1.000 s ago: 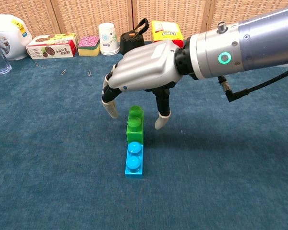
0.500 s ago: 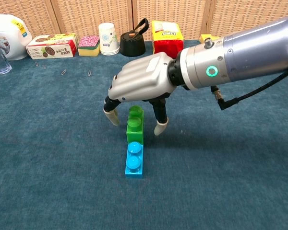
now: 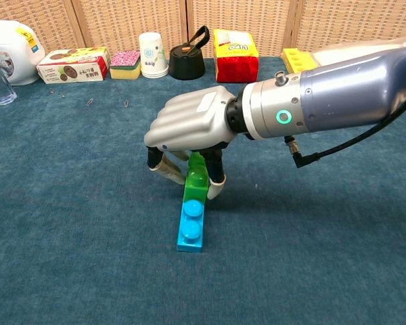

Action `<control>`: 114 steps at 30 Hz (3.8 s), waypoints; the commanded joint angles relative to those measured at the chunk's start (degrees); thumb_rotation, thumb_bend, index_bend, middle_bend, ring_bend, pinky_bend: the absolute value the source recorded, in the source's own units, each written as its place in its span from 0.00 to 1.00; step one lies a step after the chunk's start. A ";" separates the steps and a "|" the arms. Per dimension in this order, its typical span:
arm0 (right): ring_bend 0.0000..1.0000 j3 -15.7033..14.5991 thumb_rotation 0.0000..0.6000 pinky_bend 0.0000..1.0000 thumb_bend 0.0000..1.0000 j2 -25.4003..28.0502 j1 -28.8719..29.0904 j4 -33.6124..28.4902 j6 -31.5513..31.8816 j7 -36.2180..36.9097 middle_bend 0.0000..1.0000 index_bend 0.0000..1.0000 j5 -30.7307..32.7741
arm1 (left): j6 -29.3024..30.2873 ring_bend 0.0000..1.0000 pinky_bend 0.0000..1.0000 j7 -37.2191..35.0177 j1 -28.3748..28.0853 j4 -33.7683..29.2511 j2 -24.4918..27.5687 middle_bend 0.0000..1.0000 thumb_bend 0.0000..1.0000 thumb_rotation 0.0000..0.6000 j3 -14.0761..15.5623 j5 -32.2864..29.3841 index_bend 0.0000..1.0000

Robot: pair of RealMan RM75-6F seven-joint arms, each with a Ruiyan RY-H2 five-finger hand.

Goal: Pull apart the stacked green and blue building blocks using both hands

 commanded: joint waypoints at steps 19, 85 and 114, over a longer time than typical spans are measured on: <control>0.64 5.35 1.00 0.64 0.04 11.00 -10.43 -11.54 11.51 10.71 0.62 0.68 14.29 | -5.03 0.00 0.03 3.73 -5.05 -3.91 1.52 0.08 0.24 0.84 1.20 8.56 0.09; 0.64 18.34 1.00 0.66 0.04 19.62 -28.71 -32.40 15.52 45.33 0.62 0.69 30.43 | -36.44 0.34 0.45 -45.36 -42.91 1.36 -35.11 0.34 0.18 0.79 -15.01 -1.83 0.37; 0.64 19.21 1.00 0.66 0.04 20.28 -29.49 -33.85 14.61 46.07 0.62 0.69 29.55 | -35.03 0.30 0.44 -42.48 -45.88 0.85 -39.95 0.30 0.41 0.88 -16.12 -3.68 0.50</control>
